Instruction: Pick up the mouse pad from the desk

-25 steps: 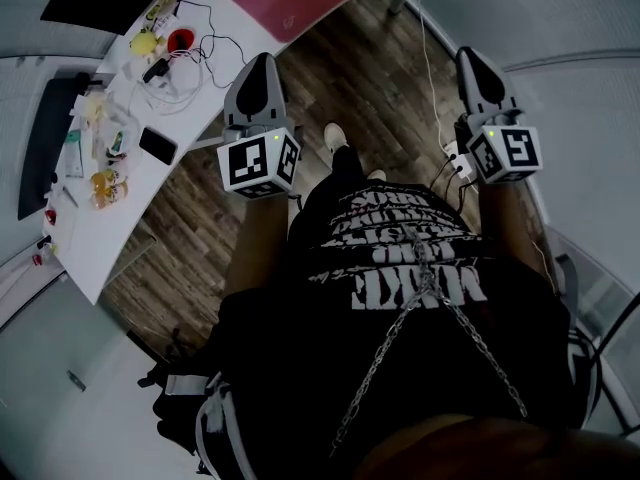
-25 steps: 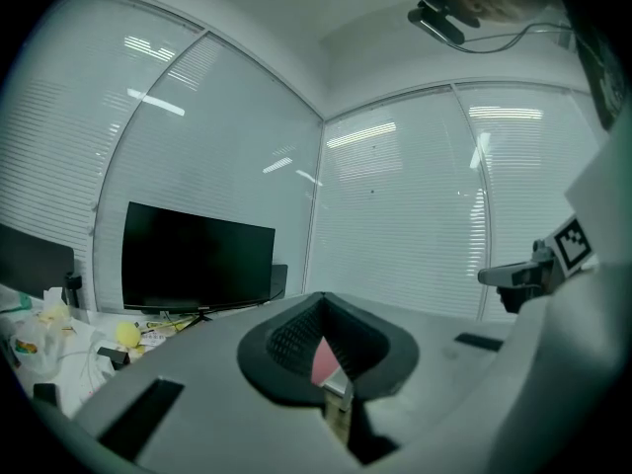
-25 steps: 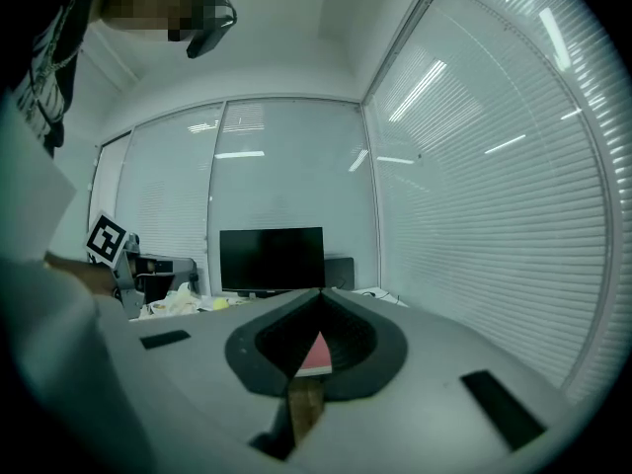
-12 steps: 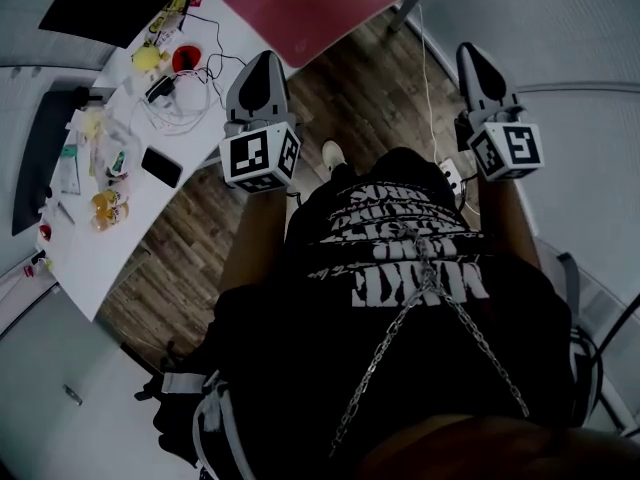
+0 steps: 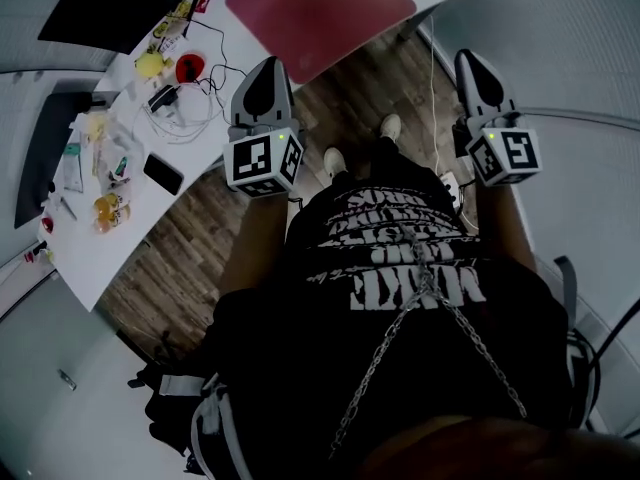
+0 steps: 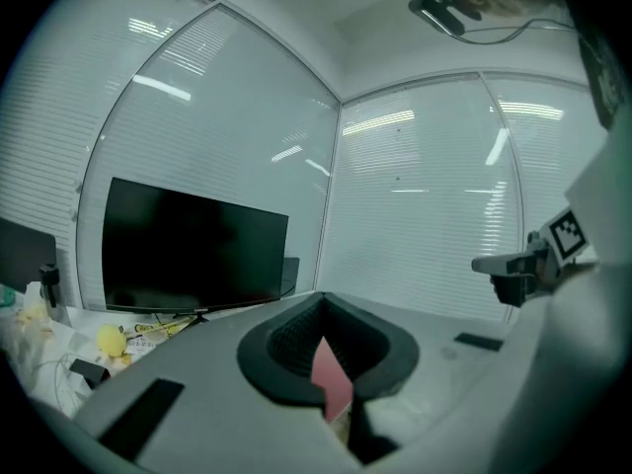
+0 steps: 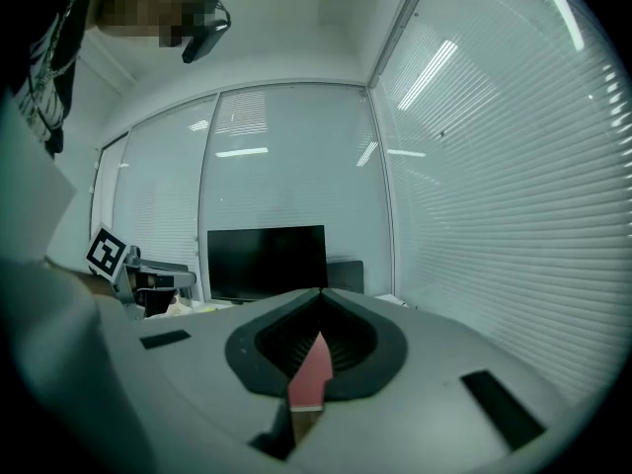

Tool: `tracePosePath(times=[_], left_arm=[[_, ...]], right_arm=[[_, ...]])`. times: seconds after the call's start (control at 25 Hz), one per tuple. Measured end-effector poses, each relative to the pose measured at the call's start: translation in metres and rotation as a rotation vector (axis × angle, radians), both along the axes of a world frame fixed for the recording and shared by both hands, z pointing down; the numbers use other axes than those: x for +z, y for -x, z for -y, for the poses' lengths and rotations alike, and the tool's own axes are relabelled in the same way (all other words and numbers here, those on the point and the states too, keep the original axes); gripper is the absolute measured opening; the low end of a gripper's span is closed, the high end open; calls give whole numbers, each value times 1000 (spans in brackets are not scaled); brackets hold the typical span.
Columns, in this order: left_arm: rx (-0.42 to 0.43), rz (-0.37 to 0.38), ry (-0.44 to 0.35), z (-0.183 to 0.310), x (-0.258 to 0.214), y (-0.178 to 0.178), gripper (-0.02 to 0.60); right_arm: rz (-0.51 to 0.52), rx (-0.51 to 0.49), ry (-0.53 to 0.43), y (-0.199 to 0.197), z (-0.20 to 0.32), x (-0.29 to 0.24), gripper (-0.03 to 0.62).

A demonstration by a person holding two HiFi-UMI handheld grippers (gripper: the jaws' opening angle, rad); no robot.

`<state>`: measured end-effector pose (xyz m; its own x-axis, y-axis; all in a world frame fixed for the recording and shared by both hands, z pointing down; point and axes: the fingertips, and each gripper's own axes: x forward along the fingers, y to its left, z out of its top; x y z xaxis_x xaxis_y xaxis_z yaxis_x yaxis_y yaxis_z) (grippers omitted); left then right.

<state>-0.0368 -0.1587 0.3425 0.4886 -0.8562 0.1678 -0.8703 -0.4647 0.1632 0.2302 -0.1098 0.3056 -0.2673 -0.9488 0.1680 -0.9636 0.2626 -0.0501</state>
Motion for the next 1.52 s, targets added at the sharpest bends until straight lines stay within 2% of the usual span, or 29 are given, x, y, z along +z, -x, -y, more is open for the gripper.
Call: tracePosePath(times=[0.08,0.28,0.56,0.96,1.32,1.52], left_arm=[[-9,4,3,8,-2,-4,6],[-45,-68,34,26,-8,-17,6],[-115,-51,21,47,-14,-41,6],[-268,-37,-51,62,-44,-73,6],[-380,12,5,53,-25,-66,6],[-381,14,40,68,-9,-62,6]], right_arm=[[5,-12,-3,-4,13,-1,1],[10,-53,-8,-17,36,-1,0],[34,-118,-23,-45,73,-6,1],[50,-274,-64,-79,121,-26,0],[89,-343,-33,-86,150,-8,2],[107,-348,-15,-78,171,7,1]])
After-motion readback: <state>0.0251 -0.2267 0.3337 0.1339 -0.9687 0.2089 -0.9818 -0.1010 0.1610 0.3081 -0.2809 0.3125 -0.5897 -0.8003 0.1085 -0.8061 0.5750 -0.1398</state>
